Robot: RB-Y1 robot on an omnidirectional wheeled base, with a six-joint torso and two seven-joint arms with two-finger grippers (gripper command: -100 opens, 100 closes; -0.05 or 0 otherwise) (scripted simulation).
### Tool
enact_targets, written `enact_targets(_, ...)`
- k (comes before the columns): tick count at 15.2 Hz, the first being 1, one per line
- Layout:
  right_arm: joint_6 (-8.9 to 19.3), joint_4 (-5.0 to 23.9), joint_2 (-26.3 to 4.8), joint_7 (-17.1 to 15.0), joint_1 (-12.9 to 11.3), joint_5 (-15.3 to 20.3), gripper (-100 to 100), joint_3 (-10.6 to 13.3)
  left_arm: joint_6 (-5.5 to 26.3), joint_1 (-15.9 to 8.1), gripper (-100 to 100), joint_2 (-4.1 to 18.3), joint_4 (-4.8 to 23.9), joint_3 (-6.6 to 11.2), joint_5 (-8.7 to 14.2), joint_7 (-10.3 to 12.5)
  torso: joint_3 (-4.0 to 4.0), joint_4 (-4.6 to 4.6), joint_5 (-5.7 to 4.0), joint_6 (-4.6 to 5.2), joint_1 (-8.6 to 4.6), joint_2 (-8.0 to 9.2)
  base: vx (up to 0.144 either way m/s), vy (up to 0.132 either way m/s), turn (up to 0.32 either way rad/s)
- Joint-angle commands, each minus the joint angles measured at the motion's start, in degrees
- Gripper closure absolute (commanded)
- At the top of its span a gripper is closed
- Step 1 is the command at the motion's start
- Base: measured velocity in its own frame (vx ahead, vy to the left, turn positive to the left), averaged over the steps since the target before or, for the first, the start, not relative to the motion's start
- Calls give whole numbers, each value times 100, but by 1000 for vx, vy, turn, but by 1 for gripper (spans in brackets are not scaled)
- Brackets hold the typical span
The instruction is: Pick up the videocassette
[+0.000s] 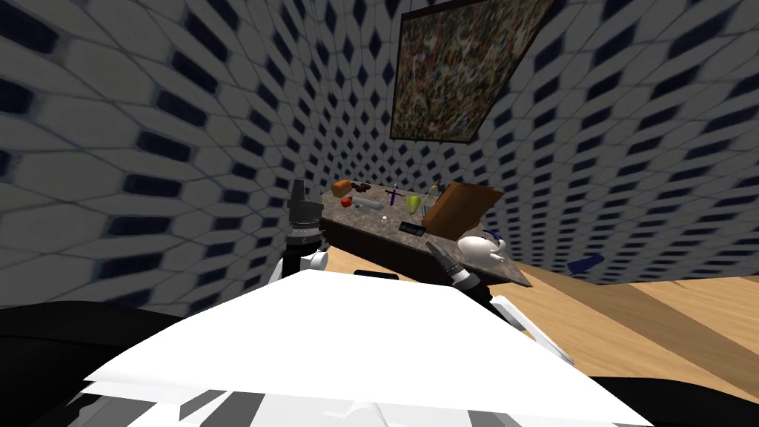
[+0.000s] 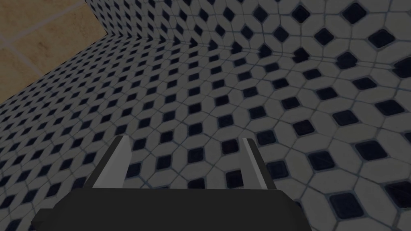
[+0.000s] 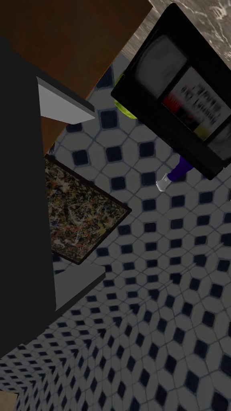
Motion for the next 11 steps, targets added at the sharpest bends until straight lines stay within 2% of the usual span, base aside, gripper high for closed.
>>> enact_targets(1,-7,135,-286,-4,15,89,-100,16,0,0,0,0,0,0,0,0,0,0,0,0,0,0,-1,30,151)
enact_targets(2,-7,135,-373,-4,15,89,-100,16,0,0,0,0,0,0,0,0,0,0,0,0,-1,-1,0,19,44)
enact_targets(3,-39,304,-540,-5,84,206,-100,16,0,1,0,0,0,0,0,0,0,0,-1,2,-3,-1,1,27,147)
enact_targets(5,-39,304,-738,-5,84,206,-100,16,0,0,0,0,0,0,0,0,-1,0,0,1,-1,-2,1,26,109)
enact_targets(6,-72,477,-883,-7,153,324,-100,15,0,1,0,0,0,0,0,0,0,0,0,3,-2,-1,1,29,132)
enact_targets(8,-72,477,-1104,-7,153,324,-100,15,0,0,0,0,0,0,0,0,-1,0,0,0,0,-1,-1,26,112)
enact_targets(9,-105,652,-1259,-8,224,444,-100,16,0,1,0,0,0,0,0,0,0,0,0,2,-2,0,5,27,175)
enact_targets(11,-105,652,-1471,-8,224,444,-100,16,0,0,0,0,0,0,0,0,-2,0,0,0,-2,-3,6,23,107)
